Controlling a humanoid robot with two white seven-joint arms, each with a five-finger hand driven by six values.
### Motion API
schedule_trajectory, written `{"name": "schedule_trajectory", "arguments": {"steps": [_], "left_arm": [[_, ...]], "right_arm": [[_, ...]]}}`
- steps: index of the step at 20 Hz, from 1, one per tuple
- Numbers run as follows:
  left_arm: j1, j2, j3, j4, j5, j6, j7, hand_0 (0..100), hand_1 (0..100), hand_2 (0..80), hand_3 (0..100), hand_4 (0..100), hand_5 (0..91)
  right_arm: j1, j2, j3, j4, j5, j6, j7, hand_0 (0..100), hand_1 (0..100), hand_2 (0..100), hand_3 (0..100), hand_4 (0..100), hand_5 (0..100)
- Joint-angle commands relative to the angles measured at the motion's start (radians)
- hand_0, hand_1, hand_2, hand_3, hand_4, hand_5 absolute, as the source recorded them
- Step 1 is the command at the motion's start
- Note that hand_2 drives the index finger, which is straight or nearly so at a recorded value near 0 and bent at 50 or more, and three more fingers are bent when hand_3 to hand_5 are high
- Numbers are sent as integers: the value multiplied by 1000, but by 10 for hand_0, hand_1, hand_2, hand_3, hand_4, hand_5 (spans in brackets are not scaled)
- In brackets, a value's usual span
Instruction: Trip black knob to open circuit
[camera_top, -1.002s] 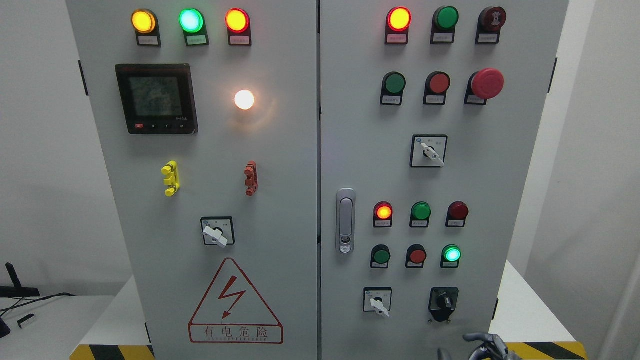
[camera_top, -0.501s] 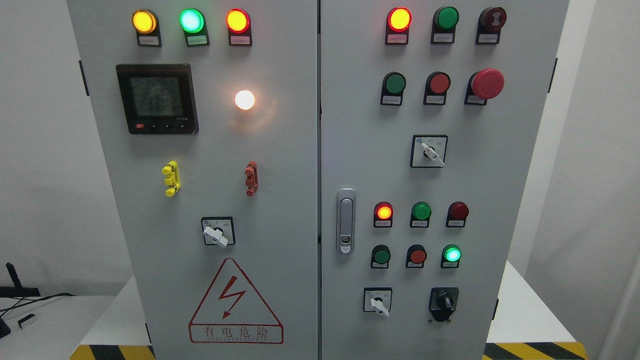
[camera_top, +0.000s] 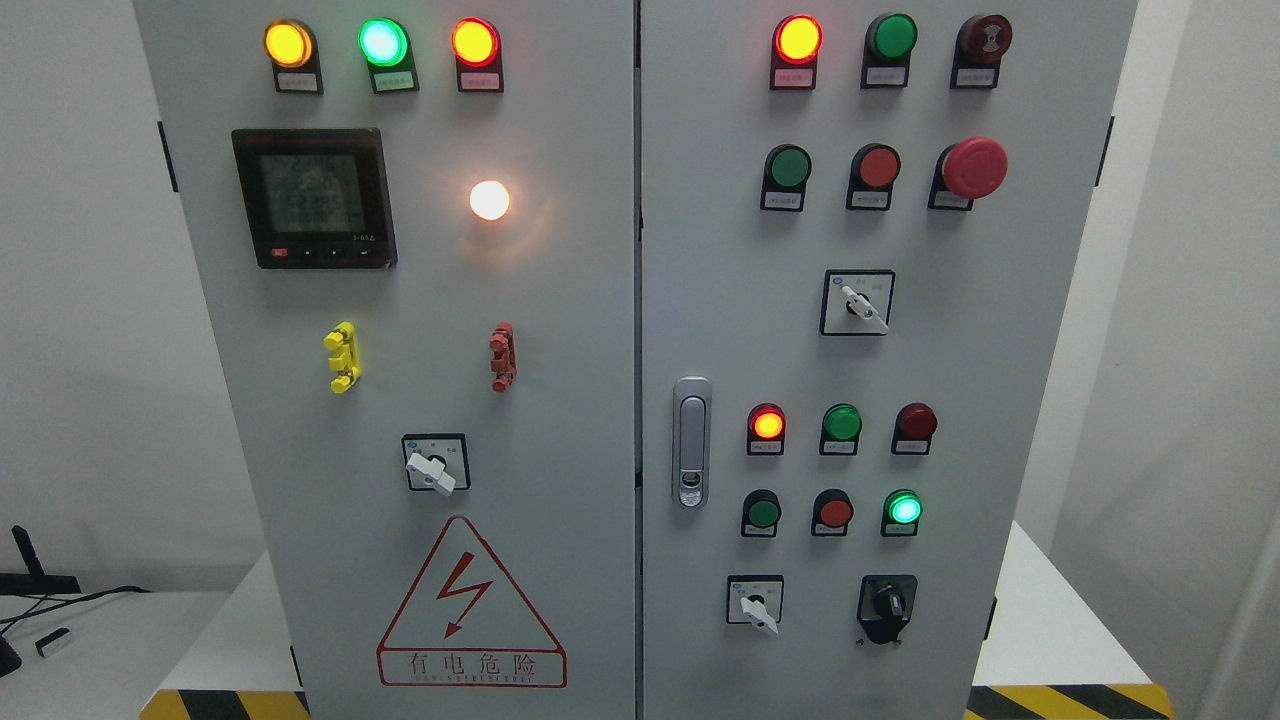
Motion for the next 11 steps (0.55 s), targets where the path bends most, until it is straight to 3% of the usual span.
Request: {"name": "schedule_trajectory", "arguments": {"steps": [1,11], "left_arm": [[0,1,0,1,-31,0,-1,120,389,0,0,0,0],[0,1,0,0,-31,0,-1,120,389,0,0,0,0]], "right_arm": [[19,-124,-10,-55,-108,31,27,51,0,0,78,38,23],[16,-122,-15,-51,-126,48,48,54,0,0,68,27,4]]}}
